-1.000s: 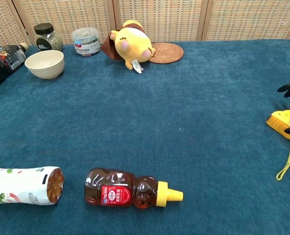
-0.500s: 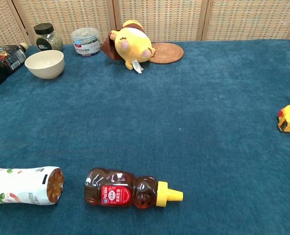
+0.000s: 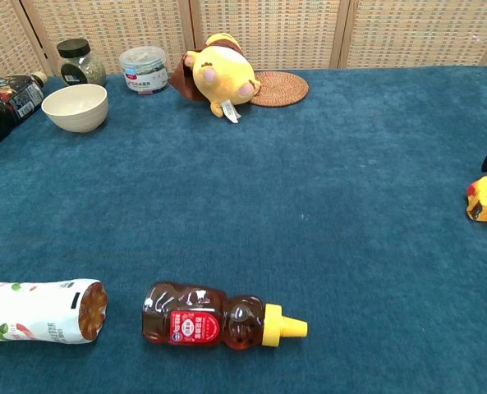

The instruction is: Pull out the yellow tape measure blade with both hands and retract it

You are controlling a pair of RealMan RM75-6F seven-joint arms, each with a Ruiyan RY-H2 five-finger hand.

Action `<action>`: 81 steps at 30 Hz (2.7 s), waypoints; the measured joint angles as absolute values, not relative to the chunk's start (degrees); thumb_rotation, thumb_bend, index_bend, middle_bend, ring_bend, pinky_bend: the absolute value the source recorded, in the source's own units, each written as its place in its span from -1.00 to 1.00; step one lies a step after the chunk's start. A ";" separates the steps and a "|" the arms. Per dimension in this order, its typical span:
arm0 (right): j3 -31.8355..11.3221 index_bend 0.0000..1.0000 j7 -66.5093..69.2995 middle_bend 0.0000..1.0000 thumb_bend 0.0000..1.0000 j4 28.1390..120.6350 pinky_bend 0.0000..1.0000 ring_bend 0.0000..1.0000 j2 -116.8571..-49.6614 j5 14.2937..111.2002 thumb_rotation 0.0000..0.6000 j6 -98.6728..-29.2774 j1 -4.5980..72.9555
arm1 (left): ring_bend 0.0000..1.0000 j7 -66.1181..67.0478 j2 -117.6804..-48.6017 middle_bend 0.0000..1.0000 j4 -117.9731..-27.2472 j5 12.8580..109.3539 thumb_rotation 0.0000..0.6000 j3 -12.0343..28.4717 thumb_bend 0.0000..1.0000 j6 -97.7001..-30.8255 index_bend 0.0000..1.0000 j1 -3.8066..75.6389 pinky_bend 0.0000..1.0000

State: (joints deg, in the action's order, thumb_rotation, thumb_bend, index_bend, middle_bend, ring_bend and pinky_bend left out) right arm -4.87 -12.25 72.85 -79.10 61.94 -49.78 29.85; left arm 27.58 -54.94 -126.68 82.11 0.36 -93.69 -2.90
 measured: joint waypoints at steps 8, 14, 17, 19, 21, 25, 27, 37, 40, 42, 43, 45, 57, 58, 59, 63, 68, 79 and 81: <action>-5.26 -0.37 -13.29 -0.28 -0.72 72.59 -0.27 -0.26 -79.52 60.95 0.25 -48.88 30.37 | -0.61 26.99 -54.84 -0.33 -126.29 81.97 1.00 0.45 -0.48 -93.62 -0.01 -3.02 -0.53; -5.29 -0.32 -13.25 -0.24 -0.72 72.13 -0.24 -0.22 -79.69 60.93 0.25 -48.59 30.43 | -0.61 27.04 -54.91 -0.33 -126.28 81.89 1.00 0.50 -0.48 -93.49 -0.01 -3.01 -0.53; -5.38 -0.27 -12.96 -0.19 -0.72 71.82 -0.20 -0.15 -79.84 60.94 0.26 -48.42 30.46 | -0.61 27.14 -54.99 -0.33 -126.30 81.80 1.00 0.57 -0.48 -93.39 -0.01 -2.94 -0.53; -5.43 -0.22 -12.78 -0.15 -0.72 71.61 -0.18 -0.11 -79.95 61.00 0.27 -48.31 30.49 | -0.61 27.22 -55.06 -0.33 -126.30 81.72 1.00 0.62 -0.48 -93.32 -0.01 -2.89 -0.53; -5.45 -0.19 -12.63 -0.12 -0.72 71.26 -0.15 -0.07 -80.13 61.09 0.26 -48.19 30.54 | -0.61 27.30 -55.11 -0.33 -126.31 81.63 1.00 0.69 -0.48 -93.27 -0.01 -2.84 -0.53; -5.54 -0.13 -12.31 -0.07 -0.71 70.90 -0.09 -0.01 -80.35 61.39 0.26 -48.06 30.65 | -0.61 27.42 -55.11 -0.33 -126.37 81.60 1.00 0.80 -0.48 -93.27 -0.01 -2.78 -0.53; -5.54 -0.12 -12.13 -0.05 -0.71 70.67 -0.07 0.01 -80.39 61.67 0.26 -48.02 30.69 | -0.61 27.45 -55.14 -0.33 -126.40 81.56 1.00 0.84 -0.48 -93.17 -0.01 -2.71 -0.53; -5.15 -0.16 -11.46 -0.11 -0.69 70.88 -0.09 -0.06 -79.85 62.70 0.24 -47.94 30.40 | -0.61 27.72 -55.20 -0.33 -126.60 81.44 1.00 0.95 -0.48 -92.94 -0.01 -2.52 -0.53; -4.96 -0.20 -11.45 -0.13 -0.67 71.29 -0.11 -0.07 -79.49 63.03 0.24 -47.97 30.28 | -0.61 27.76 -55.23 -0.33 -126.62 81.42 1.00 0.98 -0.48 -92.89 -0.01 -2.46 -0.53; -4.86 -0.20 -11.55 -0.13 -0.67 71.50 -0.11 -0.08 -79.30 63.15 0.25 -48.00 30.23 | -0.61 27.75 -55.28 -0.33 -126.62 81.45 1.00 0.96 -0.48 -92.83 -0.01 -2.44 -0.53; -4.83 -0.20 -11.58 -0.13 -0.67 71.53 -0.11 -0.08 -79.24 63.18 0.26 -47.97 30.22 | -0.61 27.74 -55.29 -0.33 -126.63 81.49 1.00 0.95 -0.48 -92.81 -0.01 -2.43 -0.53; -4.80 -0.20 -11.61 -0.13 -0.66 71.39 -0.11 -0.08 -79.25 63.20 0.26 -47.84 30.25 | -0.61 27.70 -55.29 -0.33 -126.62 81.55 1.00 0.91 -0.48 -92.86 -0.01 -2.47 -0.53; -4.65 0.03 -11.39 0.08 -0.63 68.98 0.06 0.15 -80.40 64.69 0.26 -47.89 30.58 | -0.61 27.25 -55.08 -0.33 -126.50 81.86 1.00 0.89 -0.48 -92.99 -0.01 -2.58 -0.53; -4.71 0.05 -11.27 0.11 -0.63 69.05 0.09 0.18 -80.39 64.78 0.26 -48.04 30.56 | -0.61 27.22 -55.07 -0.33 -126.49 81.85 1.00 0.90 -0.48 -92.95 -0.01 -2.56 -0.53; -4.80 0.07 -11.11 0.12 -0.62 69.19 0.12 0.21 -80.33 64.87 0.26 -48.19 30.55 | -0.61 27.22 -55.07 -0.33 -126.49 81.85 1.00 0.91 -0.48 -92.94 -0.01 -2.53 -0.53; -5.21 0.09 -10.47 0.15 -0.61 70.65 0.19 0.29 -79.57 65.60 0.26 -49.03 30.51 | -0.61 27.30 -55.19 -0.33 -126.52 81.95 1.00 1.04 -0.48 -92.22 -0.01 -2.05 -0.53; -5.84 0.10 -10.16 0.16 -0.61 73.45 0.21 0.31 -78.14 65.50 0.24 -49.18 30.62 | -0.61 27.73 -55.36 -0.33 -126.55 82.16 1.00 1.18 -0.47 -90.72 -0.01 -1.02 -0.53; -8.28 0.10 -9.49 0.16 -0.60 85.43 0.22 0.31 -73.30 63.91 0.25 -49.52 31.49 | -0.57 30.86 -57.39 -0.33 -127.06 81.49 1.00 3.14 -0.48 -85.42 0.00 3.98 -0.46; -8.76 0.10 -9.62 0.16 -0.60 88.03 0.22 0.31 -72.54 63.70 0.26 -49.80 31.76 | -0.54 31.56 -58.20 -0.33 -127.27 80.88 1.00 3.87 -0.48 -84.29 -0.01 5.26 -0.43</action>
